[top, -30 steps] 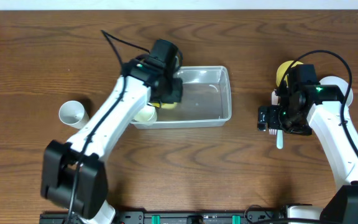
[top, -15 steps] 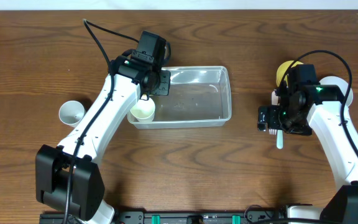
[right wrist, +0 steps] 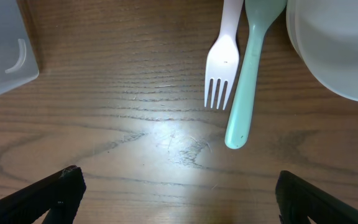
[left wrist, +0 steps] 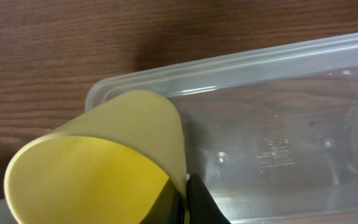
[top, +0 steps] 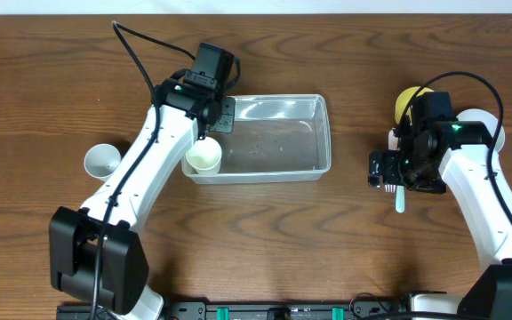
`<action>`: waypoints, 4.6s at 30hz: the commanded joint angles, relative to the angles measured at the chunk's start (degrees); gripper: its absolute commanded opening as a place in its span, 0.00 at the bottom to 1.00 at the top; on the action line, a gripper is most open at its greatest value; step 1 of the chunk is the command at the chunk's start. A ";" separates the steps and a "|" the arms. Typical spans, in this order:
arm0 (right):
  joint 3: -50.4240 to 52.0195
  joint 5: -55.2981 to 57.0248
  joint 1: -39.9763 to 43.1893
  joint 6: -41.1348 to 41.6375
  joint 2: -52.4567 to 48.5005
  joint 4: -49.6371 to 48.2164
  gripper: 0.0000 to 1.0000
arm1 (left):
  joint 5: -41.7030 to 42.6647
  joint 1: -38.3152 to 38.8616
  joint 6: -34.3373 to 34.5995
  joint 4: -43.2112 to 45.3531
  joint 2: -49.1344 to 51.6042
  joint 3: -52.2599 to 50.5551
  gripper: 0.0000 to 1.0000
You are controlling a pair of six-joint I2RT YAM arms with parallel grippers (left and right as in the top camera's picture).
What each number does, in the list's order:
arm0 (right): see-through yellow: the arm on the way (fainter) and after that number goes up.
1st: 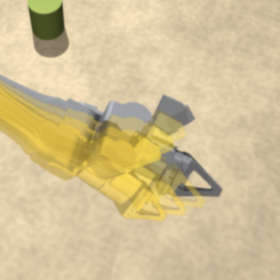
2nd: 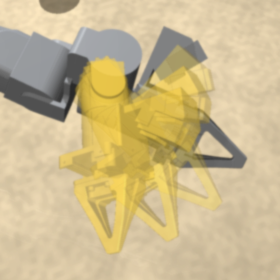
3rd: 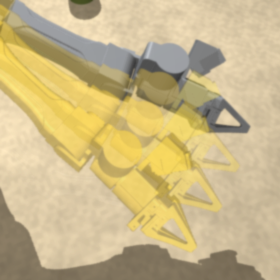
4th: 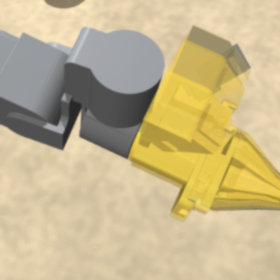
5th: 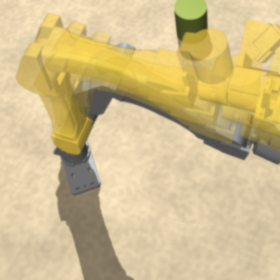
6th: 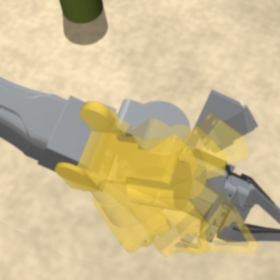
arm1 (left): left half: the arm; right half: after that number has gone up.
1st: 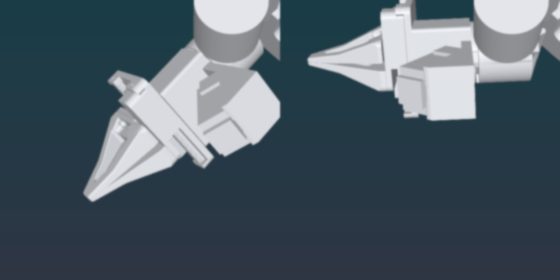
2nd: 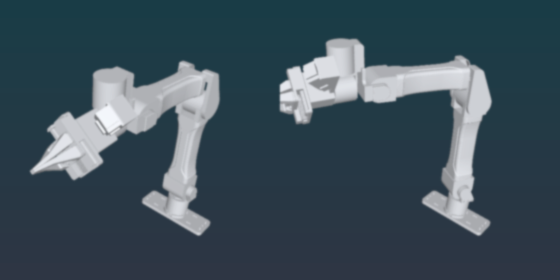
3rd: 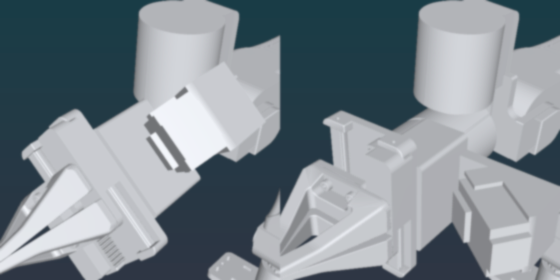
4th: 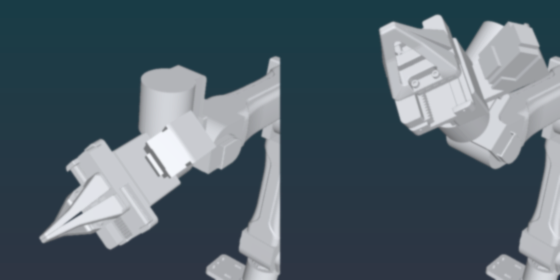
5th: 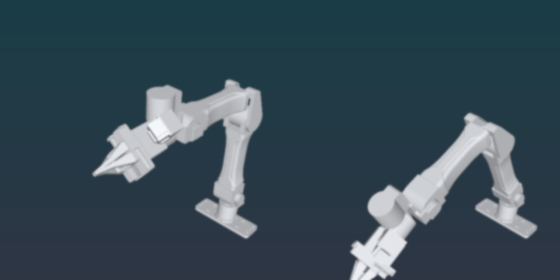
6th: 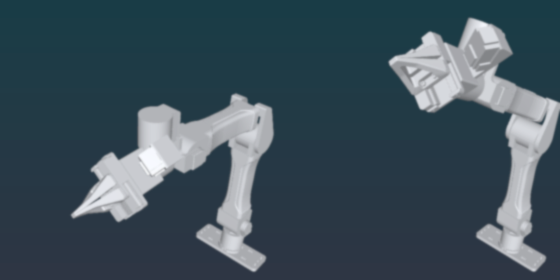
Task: Pack container
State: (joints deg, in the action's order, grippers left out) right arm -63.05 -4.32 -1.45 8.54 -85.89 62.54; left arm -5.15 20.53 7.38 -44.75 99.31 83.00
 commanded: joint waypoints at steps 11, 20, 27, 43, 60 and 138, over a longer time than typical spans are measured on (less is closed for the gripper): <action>-0.63 -0.02 0.33 -0.48 -0.39 0.07 0.99 | 0.00 -0.33 -0.94 -1.49 5.07 1.22 0.06; -0.63 -0.02 0.33 -0.48 -0.39 0.09 0.99 | 1.51 -0.33 -0.92 -1.92 8.57 1.11 0.12; -0.63 -0.02 0.33 -0.48 -0.39 0.42 0.99 | 1.46 -0.35 -1.01 -1.68 9.11 1.16 0.16; -0.63 -0.02 0.33 -0.94 -0.39 0.28 0.99 | -7.78 -2.51 -1.46 -11.43 -8.72 10.29 0.61; -0.63 -0.04 0.33 -0.90 -0.39 0.42 0.99 | 6.47 -33.83 8.72 -18.84 -2.80 2.47 0.63; -0.63 -0.04 0.33 -0.92 -0.39 1.09 0.99 | 7.10 4.55 -7.23 -13.97 19.52 18.08 0.39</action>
State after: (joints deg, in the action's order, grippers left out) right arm -63.05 -4.32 -1.45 8.49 -85.89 63.33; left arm 2.59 25.26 1.04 -58.41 118.43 100.57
